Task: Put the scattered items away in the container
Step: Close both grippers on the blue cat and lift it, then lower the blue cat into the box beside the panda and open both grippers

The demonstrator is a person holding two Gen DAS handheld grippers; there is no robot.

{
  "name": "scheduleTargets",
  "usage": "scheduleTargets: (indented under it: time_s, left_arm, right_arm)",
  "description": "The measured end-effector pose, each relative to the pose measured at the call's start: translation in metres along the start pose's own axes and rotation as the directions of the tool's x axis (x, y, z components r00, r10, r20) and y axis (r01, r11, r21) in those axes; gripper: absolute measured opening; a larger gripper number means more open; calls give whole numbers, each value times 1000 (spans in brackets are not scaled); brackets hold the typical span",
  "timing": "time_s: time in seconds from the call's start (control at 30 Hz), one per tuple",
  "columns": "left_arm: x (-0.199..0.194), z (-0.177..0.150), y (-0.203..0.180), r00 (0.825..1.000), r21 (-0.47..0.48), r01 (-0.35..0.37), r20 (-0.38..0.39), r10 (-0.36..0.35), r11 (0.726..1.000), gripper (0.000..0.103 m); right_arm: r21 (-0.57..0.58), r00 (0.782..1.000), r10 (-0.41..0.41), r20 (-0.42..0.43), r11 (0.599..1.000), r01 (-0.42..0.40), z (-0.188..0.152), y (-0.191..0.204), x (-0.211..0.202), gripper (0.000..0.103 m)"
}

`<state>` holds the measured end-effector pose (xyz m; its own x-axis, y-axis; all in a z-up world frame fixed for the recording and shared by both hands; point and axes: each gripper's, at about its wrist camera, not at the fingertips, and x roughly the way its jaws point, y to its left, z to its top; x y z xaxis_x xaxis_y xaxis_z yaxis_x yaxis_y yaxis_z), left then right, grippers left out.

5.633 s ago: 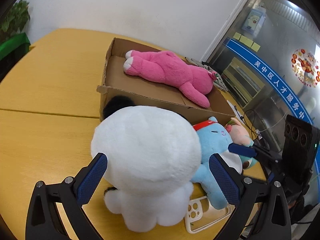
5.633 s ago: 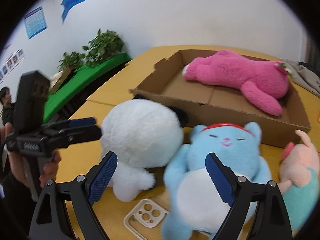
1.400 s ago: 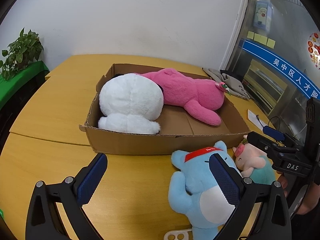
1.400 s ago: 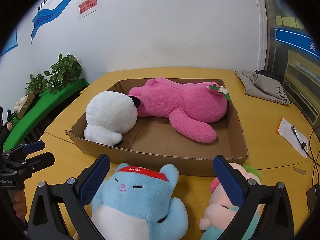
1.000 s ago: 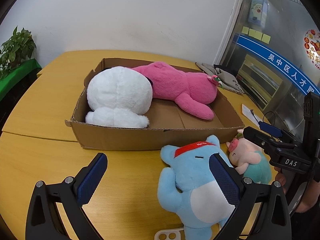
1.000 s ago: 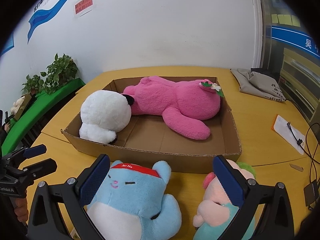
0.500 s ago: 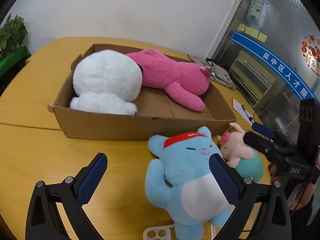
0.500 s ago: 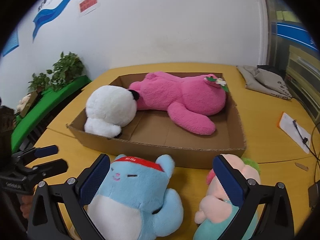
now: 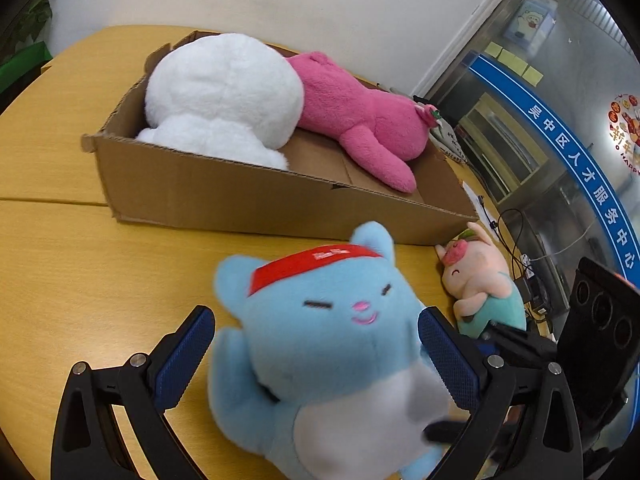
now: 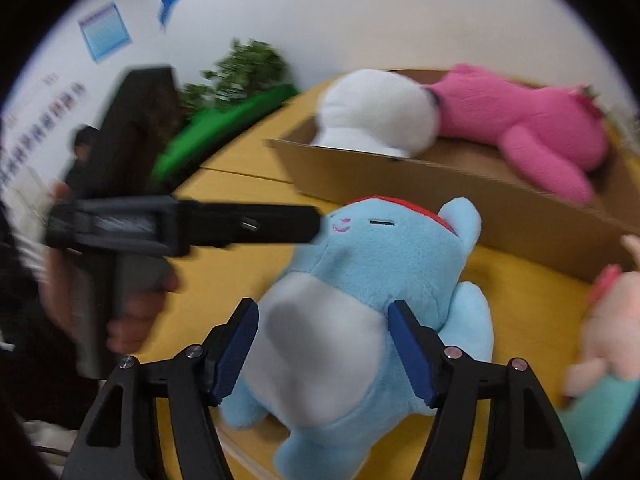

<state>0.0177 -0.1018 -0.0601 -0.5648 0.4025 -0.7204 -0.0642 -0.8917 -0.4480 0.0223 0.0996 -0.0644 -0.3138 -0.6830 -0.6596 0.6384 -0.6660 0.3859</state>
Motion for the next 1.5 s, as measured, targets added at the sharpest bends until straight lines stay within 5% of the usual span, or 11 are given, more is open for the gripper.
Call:
scheduleTargets:
  time_s: [0.17, 0.33, 0.4, 0.53, 0.63, 0.73, 0.97, 1.07, 1.23, 1.4, 1.5]
  left_arm:
    - [-11, -9, 27, 1000, -31, -29, 3, 29, 999, 103]
    - [-11, -25, 47, 997, -27, -74, -37, 73, 997, 98]
    - [-11, -30, 53, 997, -51, -52, -64, 48, 997, 91]
    - [1, -38, 63, 990, -69, -69, -125, 60, 995, 59]
    - [1, -38, 63, 992, -90, -25, -126, 14, 996, 55]
    - [8, -37, 59, 991, -69, -25, -136, 15, 997, 39]
    - [4, -29, 35, 992, -2, -45, -121, 45, 999, 26]
    - [-14, -7, 13, 998, 63, -27, -58, 30, 998, 26]
    - [-33, 77, -35, 996, 201, -21, 89, 3, 979, 26]
    - [9, 161, -48, 993, 245, -40, 117, 12, 969, 26]
    - [56, 193, -37, 995, 240, -82, 78, 65, 967, 26]
  right_arm:
    - [102, 994, -92, 54, 991, 86, 4, -31, -19, 66]
    - [132, 977, -207, -43, 969, 211, 2, -51, -7, 66]
    - [143, 970, -218, -103, 962, 231, -3, -56, 6, 65]
    - [133, 964, -205, -167, 964, 229, -11, -55, 31, 55]
    - [135, 972, -168, -165, 972, 192, -11, -52, 34, 38]
    - [121, 970, -172, -173, 973, 195, -12, -52, 38, 35]
    - [139, 987, -130, -94, 980, 143, -17, -52, 21, 24]
    - [137, 987, -157, -25, 978, 159, -6, -51, -2, 23]
    - [80, 962, -228, 151, 973, 218, 55, -53, -58, 22]
    - [58, 895, -352, 273, 935, 350, 140, -82, -84, 23]
    - [97, 877, -383, 289, 923, 371, 175, -115, -66, 23]
